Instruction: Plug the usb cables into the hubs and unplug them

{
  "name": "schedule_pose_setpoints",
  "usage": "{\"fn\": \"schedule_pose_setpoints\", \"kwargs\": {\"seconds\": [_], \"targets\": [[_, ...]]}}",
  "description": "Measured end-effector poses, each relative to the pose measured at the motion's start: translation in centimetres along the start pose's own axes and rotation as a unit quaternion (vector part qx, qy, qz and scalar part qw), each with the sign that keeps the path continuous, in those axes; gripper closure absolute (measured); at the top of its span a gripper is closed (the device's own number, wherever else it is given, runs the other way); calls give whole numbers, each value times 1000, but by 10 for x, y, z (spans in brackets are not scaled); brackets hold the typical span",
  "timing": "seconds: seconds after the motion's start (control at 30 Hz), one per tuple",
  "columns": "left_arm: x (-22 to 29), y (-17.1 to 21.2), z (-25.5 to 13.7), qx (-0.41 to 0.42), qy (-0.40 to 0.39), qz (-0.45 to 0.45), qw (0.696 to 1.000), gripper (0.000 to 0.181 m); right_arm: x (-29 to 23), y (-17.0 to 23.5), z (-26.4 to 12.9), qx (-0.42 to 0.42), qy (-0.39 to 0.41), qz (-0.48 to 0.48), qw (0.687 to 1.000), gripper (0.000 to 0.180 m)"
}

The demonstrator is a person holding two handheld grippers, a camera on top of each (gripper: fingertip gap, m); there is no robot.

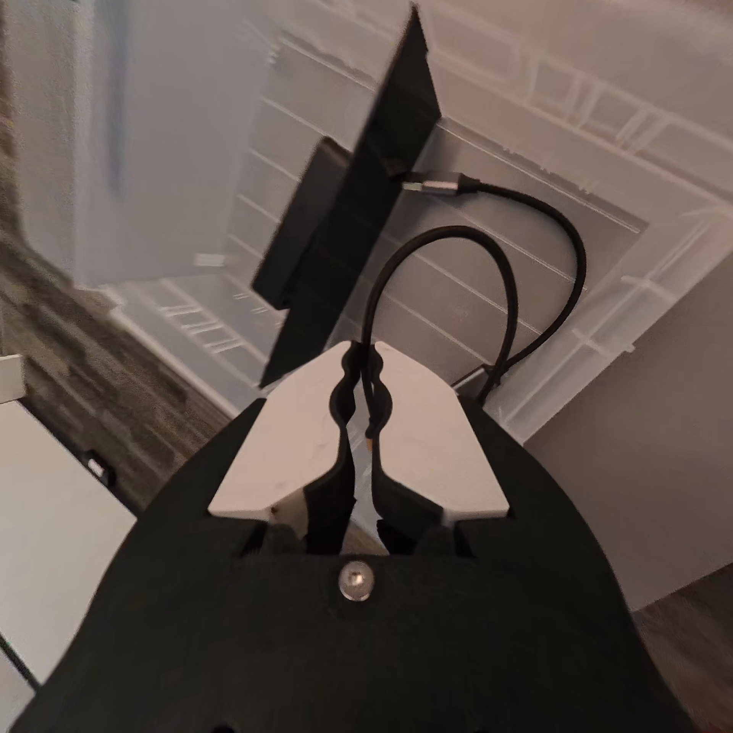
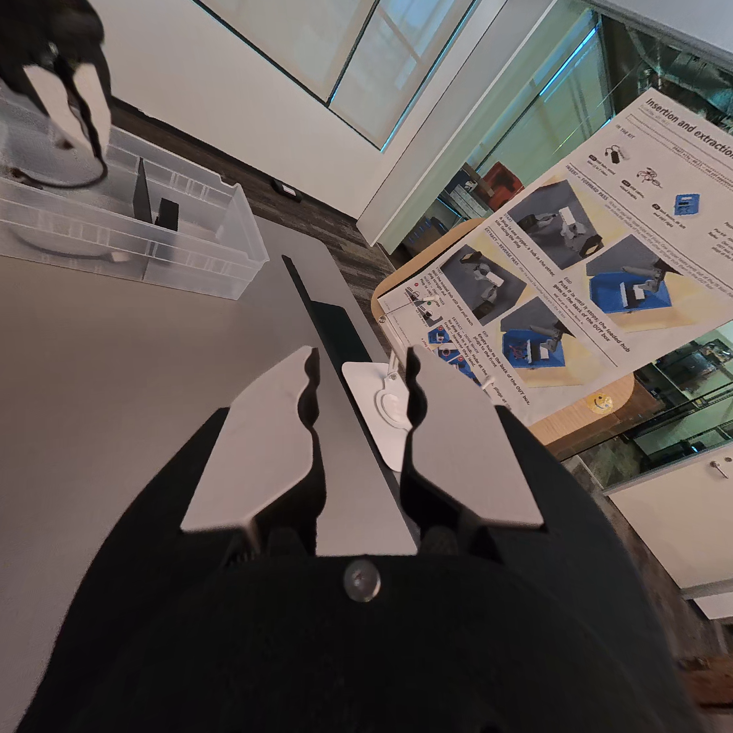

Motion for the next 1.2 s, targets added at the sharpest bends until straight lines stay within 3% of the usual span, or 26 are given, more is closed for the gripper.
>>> {"fn": "schedule_pose_setpoints", "kwargs": {"seconds": [0.1,0.2,0.33,0.43,0.53,0.67,0.8,0.9,1.0,1.1,1.2], "targets": [[-5,-20,-46,58,-31,2,998,178,1,-1,-3,1,6,-2,1000,138],[4,-67,-89,144,-40,38,988,178,2,-5,-6,9,12,-2,1000,138],[33,-150,-100,197,-8,103,975,178,0,-12,-13,24,15,2,1000,138],[61,-216,-68,211,54,119,969,178,-3,-16,-20,22,18,-8,1000,138],[87,-270,-7,199,116,94,969,178,-6,-19,-31,15,23,-25,999,138],[116,-315,72,184,178,43,966,178,-5,-24,-48,21,32,-31,999,138],[131,-336,95,249,241,5,938,178,0,-21,-60,20,34,-34,999,138],[126,-330,70,328,260,-55,906,155,6,-17,-65,18,42,-27,999,138],[116,-291,14,425,205,-83,878,154,9,-16,-66,26,43,-22,998,138],[100,-221,-47,477,122,-134,860,141,10,-15,-65,24,42,-27,998,138],[67,-129,-74,433,-14,-205,878,134,9,-15,-62,20,42,-29,999,138]]}}
Point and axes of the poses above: each gripper's, where its closed fingertips meet, z out along the fingers, y out of its underside, x = y × z across the jaws, the point moved 6 cm from there along -z, back along the fingers, and after that the axes turned 6 degrees about y, right-handed, at the moved point
